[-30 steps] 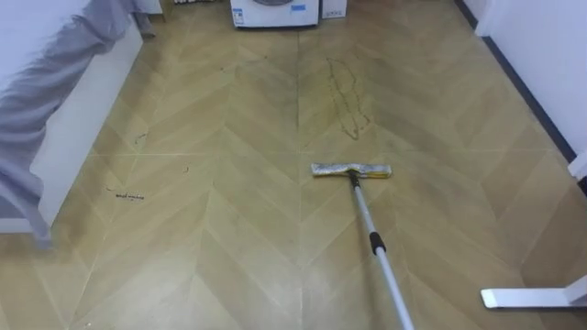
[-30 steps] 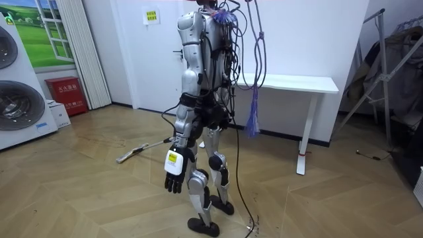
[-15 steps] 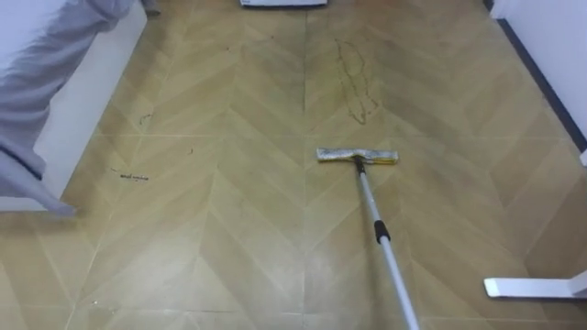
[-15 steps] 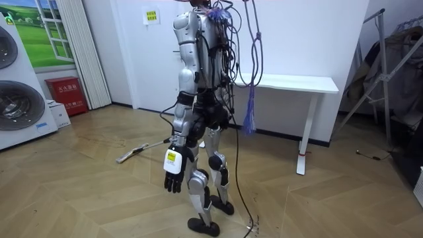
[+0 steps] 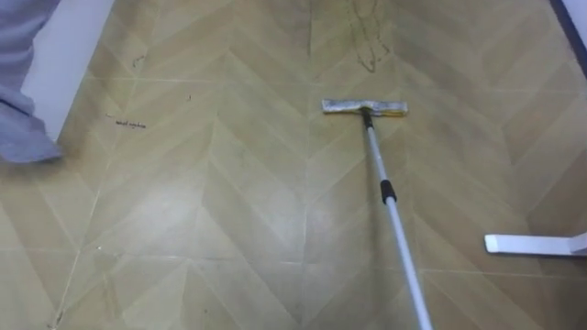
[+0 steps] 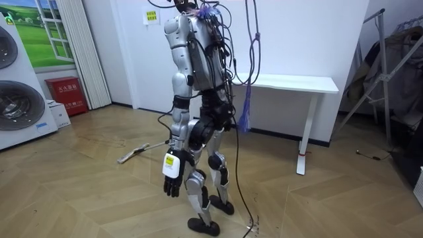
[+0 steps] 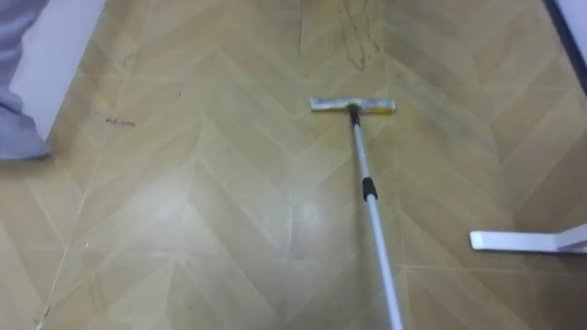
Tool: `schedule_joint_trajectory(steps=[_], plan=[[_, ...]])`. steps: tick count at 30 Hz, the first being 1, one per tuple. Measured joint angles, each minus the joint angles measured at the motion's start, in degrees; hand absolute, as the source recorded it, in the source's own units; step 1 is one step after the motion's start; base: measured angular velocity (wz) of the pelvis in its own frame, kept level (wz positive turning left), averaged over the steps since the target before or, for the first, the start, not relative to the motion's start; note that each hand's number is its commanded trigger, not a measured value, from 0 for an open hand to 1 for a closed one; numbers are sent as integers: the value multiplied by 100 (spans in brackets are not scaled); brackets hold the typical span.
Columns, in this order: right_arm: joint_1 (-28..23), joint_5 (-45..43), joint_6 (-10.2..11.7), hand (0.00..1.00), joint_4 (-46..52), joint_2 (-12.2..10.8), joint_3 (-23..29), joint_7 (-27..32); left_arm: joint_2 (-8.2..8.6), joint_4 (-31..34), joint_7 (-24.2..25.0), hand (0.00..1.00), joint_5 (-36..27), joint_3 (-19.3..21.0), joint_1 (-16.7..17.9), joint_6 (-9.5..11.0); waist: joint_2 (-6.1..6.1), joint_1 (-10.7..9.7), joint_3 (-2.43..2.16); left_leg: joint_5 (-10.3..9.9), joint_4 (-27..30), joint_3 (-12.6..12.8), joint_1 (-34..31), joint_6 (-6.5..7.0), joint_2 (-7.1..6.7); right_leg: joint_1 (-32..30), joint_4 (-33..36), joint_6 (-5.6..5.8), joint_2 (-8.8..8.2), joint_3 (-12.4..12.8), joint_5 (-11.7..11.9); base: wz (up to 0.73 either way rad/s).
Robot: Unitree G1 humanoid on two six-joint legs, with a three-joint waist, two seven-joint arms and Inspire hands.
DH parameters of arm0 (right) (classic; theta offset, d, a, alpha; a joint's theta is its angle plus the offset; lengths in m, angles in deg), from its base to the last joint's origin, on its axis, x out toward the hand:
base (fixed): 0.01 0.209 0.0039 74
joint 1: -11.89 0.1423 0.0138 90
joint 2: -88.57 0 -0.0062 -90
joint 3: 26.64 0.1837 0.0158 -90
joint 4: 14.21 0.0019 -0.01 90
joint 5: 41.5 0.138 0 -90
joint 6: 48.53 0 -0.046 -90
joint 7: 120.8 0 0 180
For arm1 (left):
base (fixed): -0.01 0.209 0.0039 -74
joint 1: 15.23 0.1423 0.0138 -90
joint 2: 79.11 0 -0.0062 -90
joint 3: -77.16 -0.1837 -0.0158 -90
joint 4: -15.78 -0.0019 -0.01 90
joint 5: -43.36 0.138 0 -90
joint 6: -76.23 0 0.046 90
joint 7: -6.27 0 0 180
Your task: Mop floor
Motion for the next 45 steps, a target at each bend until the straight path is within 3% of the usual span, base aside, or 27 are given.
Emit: schedule_joint_trajectory(steps=[4, 8, 13, 14, 16, 17, 18, 20, 22, 23, 24, 25, 26, 27, 29, 30, 31, 32, 33, 35, 38, 40, 41, 42, 43, 44, 45], plan=[[37, 58, 17, 100, -70, 32, -52, 99, 32, -48, -120, 0, -116, 4, -117, 19, 37, -21, 10, -252, 681, -49, -735, 45, -50, -870, 962, 20, -160, 54, -388, 4], [-219, 434, -21, 100, -228, 113, -251, 226, 7, -48, -344, 0, -289, -128, -57, -155, 125, 63, -44, -617, 1845, -153, -1584, 104, -162, -1741, 2310, 38, -433, 67, -901, 12], [-53, 745, -125, 100, -369, 35, -415, 294, -41, -57, -498, 0, -896, -492, 14, -357, 157, 303, -66, -648, 3390, -252, -2387, -183, -184, -2302, 3520, -66, -600, 76, -1471, -1], [161, 741, -210, 100, -456, 49, -420, 327, -61, -55, -560, 0, -1123, -714, 139, -366, 147, 326, -62, -395, 3979, -294, -2676, -311, -173, -2404, 3818, -115, -597, 123, -1594, -23], [594, 713, -391, 100, -499, 159, -413, 315, -53, -81, -629, 0, -1492, -996, 241, -385, 110, 500, -49, 530, 4996, -331, -3292, -339, -169, -2569, 4190, -199, -594, 230, -1675, -47], [901, 719, -437, 100, -503, 272, -415, 254, -47, -163, -630, 0, -1738, -1197, 297, -366, 58, 659, -19, 1121, 5920, -285, -3725, -426, -182, -2641, 4369, -241, -594, 304, -1696, -64], [1229, 671, -451, 100, -500, 373, -431, 269, -57, -196, -625, 0, -1935, -1312, 321, -340, 48, 748, -21, 1215, 6782, -160, -4075, -407, -185, -2699, 4458, -247, -592, 411, -1693, -57], [1640, 721, -430, 100, -511, 624, -448, 31, -83, -276, -587, 0, -2051, -1311, 294, -246, -45, 908, 31, 1017, 6995, -15, -4309, -218, -191, -2793, 4428, -230, -624, 614, -1701, -32], [1929, 846, -383, 100, -550, 717, -554, -154, -143, -292, -497, 0, -2016, -1290, 295, -125, -102, 944, 57, 624, 5846, -99, -4033, -194, -210, -2818, 4224, -129, -589, 728, -1751, -2], [1966, 995, -380, 100, -529, 728, -618, -194, -196, -286, -405, 0, -1983, -1290, 273, -126, -142, 920, 53, 380, 4586, -105, -3606, -145, -208, -2812, 4048, 14, -584, 726, -1780, 34], [1889, 1196, -374, 100, -541, 747, -688, -236, -229, -272, -348, 0, -1981, -1284, 251, -129, -87, 904, 12, 170, 3474, -105, -3144, -89, -214, -2789, 3888, 139, -571, 714, -1747, 40], [1833, 1289, -366, 100, -539, 756, -701, -250, -239, -268, -319, 0, -1978, -1286, 245, -134, -31, 893, -23, 78, 3088, -113, -2952, -70, -219, -2786, 3839, 164, -571, 714, -1751, 56], [1650, 1428, -321, 100, -539, 812, -696, -300, -245, -267, -266, 0, -1961, -1287, 211, -147, 91, 782, -86, -347, 2700, -101, -2740, 196, -290, -2742, 3730, 346, -606, 686, -1679, 76], [1388, 1541, -301, 100, -580, 878, -691, -324, -259, -290, -200, 0, -1941, -1289, 119, -181, 133, 700, -90, -471, 2600, -92, -2688, 366, -440, -2625, 3635, 507, -665, 757, -1540, 88], [1062, 1587, -281, 100, -916, 1052, -666, -395, -249, -279, -183, 0, -1930, -1288, 43, -190, 227, 574, -147, -665, 2653, 97, -2572, 668, -552, -2604, 3876, 611, -693, 1026, -1224, 78], [867, 1584, -317, 100, -1080, 1158, -761, -332, -230, -257, -200, 0, -1920, -1290, -38, -213, 362, 541, -98, -869, 2886, 159, -2521, 834, -573, -2932, 4650, 664, -666, 1327, -686, 48], [708, 1586, -330, 100, -1083, 1170, -801, -252, -224, -228, -214, 0, -1909, -1281, -51, -219, 449, 532, -105, -1000, 3008, 150, -2498, 876, -575, -3113, 5023, 665, -622, 1428, -304, 7], [408, 1626, -360, 100, -1019, 1150, -927, -133, -251, -128, -282, 0, -1911, -1280, -41, -216, 547, 526, -127, -1221, 3162, 148, -2439, 950, -572, -3420, 5547, 678, -486, 1606, 317, -22], [166, 1690, -460, 100, -852, 1066, -1010, -19, -318, -23, -384, 0, -1946, -1288, 30, -208, 601, 471, -125, -1379, 3273, 146, -2423, 1012, -587, -3770, 5952, 701, -327, 1656, 421, -30], [-1, 1700, -497, 100, -772, 876, -980, 103, -381, 117, -448, 0, -1945, -1294, 49, -198, 639, 264, -103, -1550, 3390, 150, -2423, 1026, -658, -4217, 6011, 760, -232, 1623, 261, -11], [-262, 1894, -534, 100, -695, 576, -959, 235, -343, 272, -455, 0, -1939, -1331, 51, -143, 636, 142, -101, -1819, 3420, 205, -2281, 1127, -759, -4518, 4807, 768, -54, 1517, 69, -8], [-241, 1894, -651, 100, -691, 514, -933, 239, -317, 276, -418, 0, -1942, -1377, 191, -189, 593, 150, -99, -2054, 3405, 210, -2003, 1073, -827, -4426, 3992, 652, 0, 1274, 33, -30], [-166, 1888, -746, 100, -671, 514, -925, 265, -309, 287, -422, 0, -1941, -1373, 299, -288, 572, 146, -95, -2235, 3380, 228, -1748, 878, -840, -4192, 3596, 448, -3, 1060, -22, -9], [-56, 1882, -850, 100, -691, 516, -910, 282, -318, 287, -444, 0, -1945, -1370, 381, -382, 515, 155, -94, -2387, 3369, 297, -1456, 515, -837, -3869, 3447, 205, -5, 811, -188, -4], [28, 1876, -916, 100, -707, 525, -894, 290, -336, 282, -458, 0, -1949, -1371, 427, -415, 466, 173, -111, -2386, 3457, 368, -1373, 293, -815, -3708, 3486, 94, 9, 769, -340, -5], [277, 1872, -1039, 100, -731, 565, -872, 305, -394, 279, -500, 0, -2018, -1420, 464, -427, 363, 267, -53, -1975, 4222, 614, -1481, -248, -641, -3478, 3657, -75, 109, 805, -661, -14], [555, 1872, -1107, 100, -709, 654, -872, 347, -401, 277, -582, 0, -2124, -1477, 469, -416, 283, 383, 1, -1153, 5130, 752, -1835, -115, -495, -3379, 3875, -61, 120, 928, -830, -20]])
